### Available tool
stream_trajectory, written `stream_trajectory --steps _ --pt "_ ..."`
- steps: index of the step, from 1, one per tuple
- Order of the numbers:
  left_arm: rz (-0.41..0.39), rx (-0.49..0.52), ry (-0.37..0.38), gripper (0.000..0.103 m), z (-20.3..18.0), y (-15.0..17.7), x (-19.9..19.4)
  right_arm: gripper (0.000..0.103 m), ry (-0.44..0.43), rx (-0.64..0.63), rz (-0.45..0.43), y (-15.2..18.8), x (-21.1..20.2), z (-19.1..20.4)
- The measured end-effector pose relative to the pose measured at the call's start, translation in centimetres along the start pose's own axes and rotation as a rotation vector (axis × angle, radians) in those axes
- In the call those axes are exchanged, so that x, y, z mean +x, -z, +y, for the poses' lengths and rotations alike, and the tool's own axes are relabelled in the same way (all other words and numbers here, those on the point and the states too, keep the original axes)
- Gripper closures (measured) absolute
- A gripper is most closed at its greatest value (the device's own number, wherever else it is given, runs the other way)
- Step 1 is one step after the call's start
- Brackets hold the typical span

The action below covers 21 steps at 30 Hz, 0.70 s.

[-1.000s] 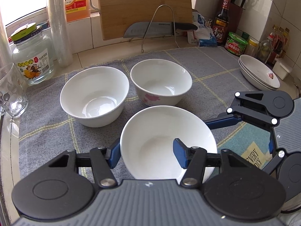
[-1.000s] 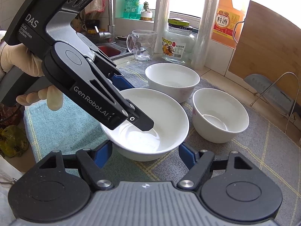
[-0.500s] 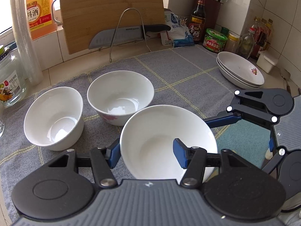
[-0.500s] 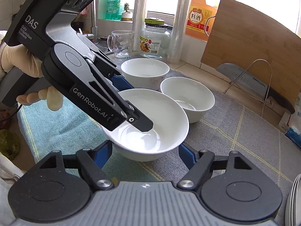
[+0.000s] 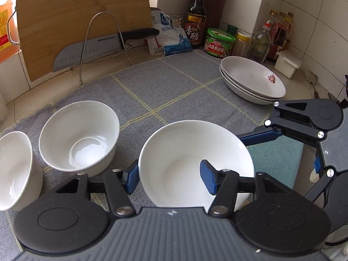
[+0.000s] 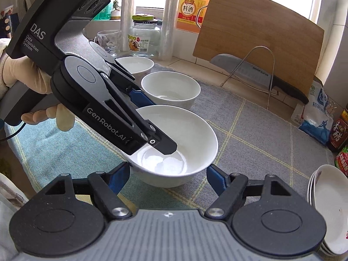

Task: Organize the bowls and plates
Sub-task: 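Lift the white bowl with the left gripper and set it down near the other bowls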

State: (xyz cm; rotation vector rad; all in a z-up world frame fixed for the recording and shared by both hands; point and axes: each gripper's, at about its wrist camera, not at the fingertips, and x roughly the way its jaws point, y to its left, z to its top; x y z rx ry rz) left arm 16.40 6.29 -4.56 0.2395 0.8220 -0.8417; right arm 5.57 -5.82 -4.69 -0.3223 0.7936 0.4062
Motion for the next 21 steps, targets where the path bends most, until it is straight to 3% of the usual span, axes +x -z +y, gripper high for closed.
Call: stream_trajectory --steps 10,21 --pt "0.01 0.047 0.067 0.046 -2.3 -1.1 2.4 0.022 0.053 0.045 0.048 1.6 -0.7 -2.1" --pt "0.023 0.048 0.077 0.046 -2.8 -1.0 2.9 0.022 0.048 0.066 0.064 2.0 -0.4 -2.4"
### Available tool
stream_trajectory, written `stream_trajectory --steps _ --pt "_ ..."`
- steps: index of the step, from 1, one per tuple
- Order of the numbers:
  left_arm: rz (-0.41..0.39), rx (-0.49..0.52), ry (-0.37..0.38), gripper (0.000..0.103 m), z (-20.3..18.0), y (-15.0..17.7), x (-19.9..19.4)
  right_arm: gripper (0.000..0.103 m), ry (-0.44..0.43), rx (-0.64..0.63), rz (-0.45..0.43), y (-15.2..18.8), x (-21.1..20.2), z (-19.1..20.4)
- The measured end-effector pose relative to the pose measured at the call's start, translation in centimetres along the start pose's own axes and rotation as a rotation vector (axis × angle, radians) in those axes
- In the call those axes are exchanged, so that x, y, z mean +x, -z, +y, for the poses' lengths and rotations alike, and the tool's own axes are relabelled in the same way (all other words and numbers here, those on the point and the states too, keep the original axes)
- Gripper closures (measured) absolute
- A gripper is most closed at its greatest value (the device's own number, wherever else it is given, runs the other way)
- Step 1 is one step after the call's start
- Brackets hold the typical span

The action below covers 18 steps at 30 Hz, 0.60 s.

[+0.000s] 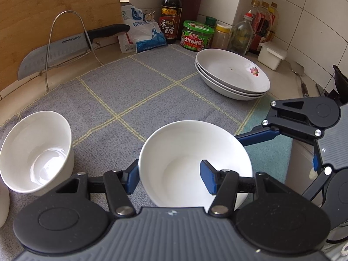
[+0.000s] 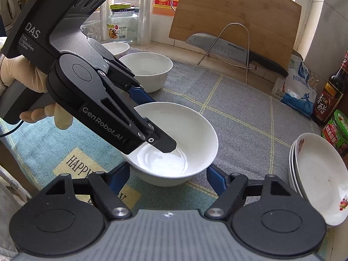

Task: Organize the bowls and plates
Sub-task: 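Lift the white bowl with the left gripper and set it down near the other bowls, then open the left gripper and withdraw it from the bowl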

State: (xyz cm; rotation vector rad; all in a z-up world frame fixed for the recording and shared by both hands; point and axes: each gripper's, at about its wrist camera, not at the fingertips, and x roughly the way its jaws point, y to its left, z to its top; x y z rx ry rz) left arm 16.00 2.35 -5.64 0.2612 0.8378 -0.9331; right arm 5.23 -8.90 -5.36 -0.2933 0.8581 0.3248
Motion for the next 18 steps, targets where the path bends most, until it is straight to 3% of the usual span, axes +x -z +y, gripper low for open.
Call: stream_trajectory --steps 8,12,18 --pt "-0.023 0.017 -0.007 0.043 -0.1 0.2 -0.4 0.02 -0.02 0.007 0.012 0.0 0.3 0.2" --pt "-0.051 0.035 -0.028 0.029 -0.2 0.1 -1.1 0.002 -0.044 0.028 0.003 0.0 0.1 0.1" --pt "-0.073 0.044 -0.046 0.028 -0.2 0.2 -2.2 0.0 -0.054 0.023 0.007 -0.3 -0.4 0.5"
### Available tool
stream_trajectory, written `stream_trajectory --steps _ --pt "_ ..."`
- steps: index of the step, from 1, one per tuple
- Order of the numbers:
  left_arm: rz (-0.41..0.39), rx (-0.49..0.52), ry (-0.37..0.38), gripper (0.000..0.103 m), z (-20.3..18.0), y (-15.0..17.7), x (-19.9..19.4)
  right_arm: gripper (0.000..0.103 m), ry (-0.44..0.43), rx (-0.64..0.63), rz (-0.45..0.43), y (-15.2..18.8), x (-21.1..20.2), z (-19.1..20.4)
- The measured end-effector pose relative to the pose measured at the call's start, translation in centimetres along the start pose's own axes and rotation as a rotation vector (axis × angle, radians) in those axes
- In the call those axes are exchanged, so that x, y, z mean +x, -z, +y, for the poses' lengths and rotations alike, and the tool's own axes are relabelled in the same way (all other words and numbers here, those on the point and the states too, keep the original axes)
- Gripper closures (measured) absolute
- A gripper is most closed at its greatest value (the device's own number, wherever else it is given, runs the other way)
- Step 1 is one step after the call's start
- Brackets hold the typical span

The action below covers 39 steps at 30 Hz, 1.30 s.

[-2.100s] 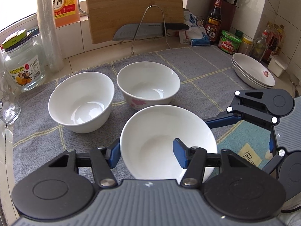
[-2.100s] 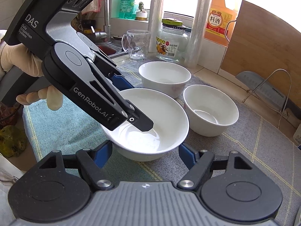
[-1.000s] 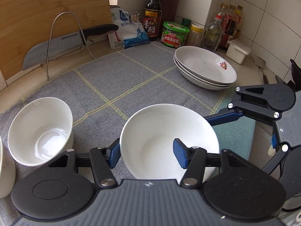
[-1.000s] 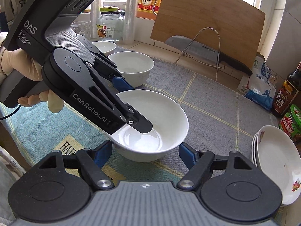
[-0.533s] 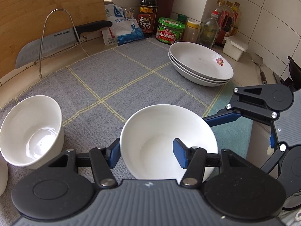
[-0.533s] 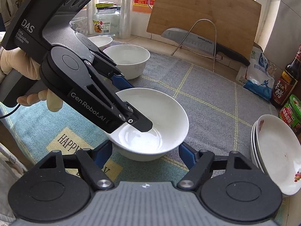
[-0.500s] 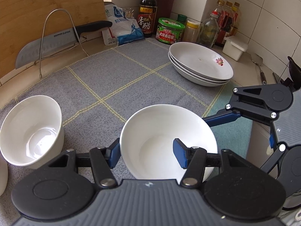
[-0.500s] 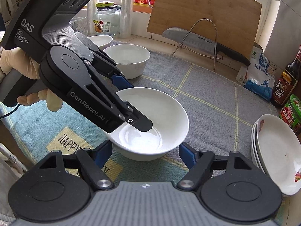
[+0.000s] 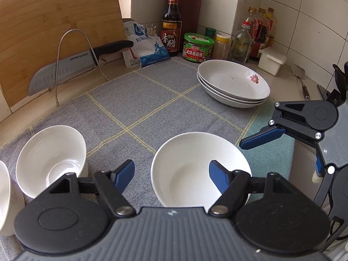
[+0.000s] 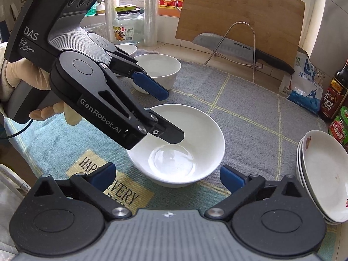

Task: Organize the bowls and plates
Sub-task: 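Open the left gripper and withdraw it from the bowl, then move the right gripper to the pink-patterned bowl and grasp its rim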

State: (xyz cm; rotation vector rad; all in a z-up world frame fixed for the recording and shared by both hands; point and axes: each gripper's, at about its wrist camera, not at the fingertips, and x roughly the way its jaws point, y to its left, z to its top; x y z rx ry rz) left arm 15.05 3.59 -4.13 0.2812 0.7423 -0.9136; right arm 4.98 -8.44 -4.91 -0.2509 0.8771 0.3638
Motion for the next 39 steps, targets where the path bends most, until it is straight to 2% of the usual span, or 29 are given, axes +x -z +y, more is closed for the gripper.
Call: stream_trajectory --steps 4,6,14,22,26,31,39 --pt "-0.036 0.002 -0.025 0.026 0.1 0.0 -1.4 0.0 -0.017 -0.001 0.005 -0.6 -0.7 0.3" --pt "-0.061 0.002 -0.051 0.017 0.3 0.1 -2.3 0.0 -0.017 -0.012 0.004 -1.0 -1.0 0.5" --pt "-0.107 -0.049 -0.17 0.012 2.0 1.4 -5.3 0.0 0.007 -0.111 -0.009 -3.4 -1.0 1.5" --pt "-0.105 -0.152 -0.311 0.011 4.5 4.1 -7.3 0.0 -0.076 -0.116 -0.004 -6.7 0.8 1.1" --pt "-0.085 -0.198 -0.357 0.011 5.4 5.4 -7.1 0.0 -0.095 -0.115 -0.009 -9.2 2.3 0.3" --pt "-0.069 -0.201 -0.391 0.011 5.4 6.0 -5.7 0.0 -0.125 -0.142 -0.017 -12.5 5.1 -0.7" --pt "-0.05 -0.201 -0.445 0.011 4.8 5.3 -2.0 0.0 -0.217 -0.177 0.073 -15.8 11.5 -1.6"
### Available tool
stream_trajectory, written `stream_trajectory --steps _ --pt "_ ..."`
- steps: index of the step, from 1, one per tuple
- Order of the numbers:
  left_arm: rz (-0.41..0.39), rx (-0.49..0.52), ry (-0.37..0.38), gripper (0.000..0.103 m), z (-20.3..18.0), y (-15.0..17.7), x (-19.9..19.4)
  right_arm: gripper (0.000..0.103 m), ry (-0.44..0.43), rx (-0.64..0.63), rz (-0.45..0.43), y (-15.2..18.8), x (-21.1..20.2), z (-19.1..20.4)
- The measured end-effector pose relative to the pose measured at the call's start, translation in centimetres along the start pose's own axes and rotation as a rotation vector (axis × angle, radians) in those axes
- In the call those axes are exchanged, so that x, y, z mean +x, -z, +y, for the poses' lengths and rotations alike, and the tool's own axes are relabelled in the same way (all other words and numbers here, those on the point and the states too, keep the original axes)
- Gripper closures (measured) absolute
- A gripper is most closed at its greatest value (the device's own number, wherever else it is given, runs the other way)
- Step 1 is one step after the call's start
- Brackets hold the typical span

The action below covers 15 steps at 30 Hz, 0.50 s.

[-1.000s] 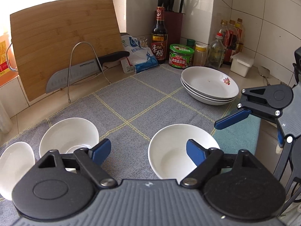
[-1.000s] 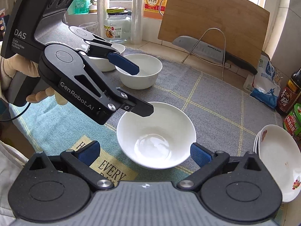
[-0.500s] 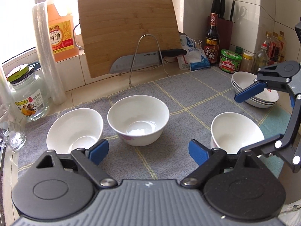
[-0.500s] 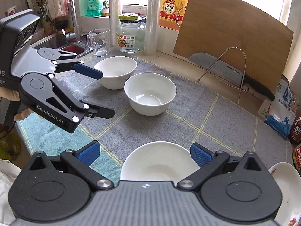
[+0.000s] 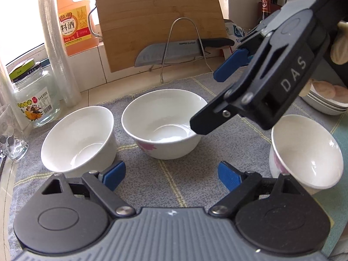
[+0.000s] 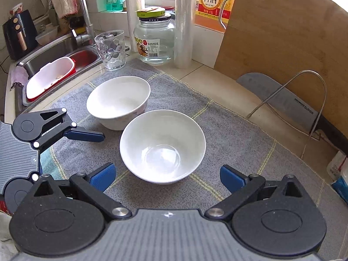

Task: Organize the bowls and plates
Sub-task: 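Move the right gripper to the pink-patterned bowl and grasp its rim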

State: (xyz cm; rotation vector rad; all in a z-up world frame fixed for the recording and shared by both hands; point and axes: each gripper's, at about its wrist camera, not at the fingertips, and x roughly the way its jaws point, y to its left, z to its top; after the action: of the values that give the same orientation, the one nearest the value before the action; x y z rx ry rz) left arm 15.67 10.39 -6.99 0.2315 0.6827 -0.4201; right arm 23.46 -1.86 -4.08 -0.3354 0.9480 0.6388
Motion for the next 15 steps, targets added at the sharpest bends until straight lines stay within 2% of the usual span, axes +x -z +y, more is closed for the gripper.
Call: stream_trajectory --steps 6,15 --pt "0.014 -0.032 -0.02 0.012 -0.6 -0.3 1.6 0.0 -0.066 0.01 0.033 -1.3 2.7 -1.3" --pt "0.015 -0.051 -0.036 0.012 -0.5 -1.0 2.7 0.0 -0.119 0.026 0.051 -2.5 4.7 -3.1"
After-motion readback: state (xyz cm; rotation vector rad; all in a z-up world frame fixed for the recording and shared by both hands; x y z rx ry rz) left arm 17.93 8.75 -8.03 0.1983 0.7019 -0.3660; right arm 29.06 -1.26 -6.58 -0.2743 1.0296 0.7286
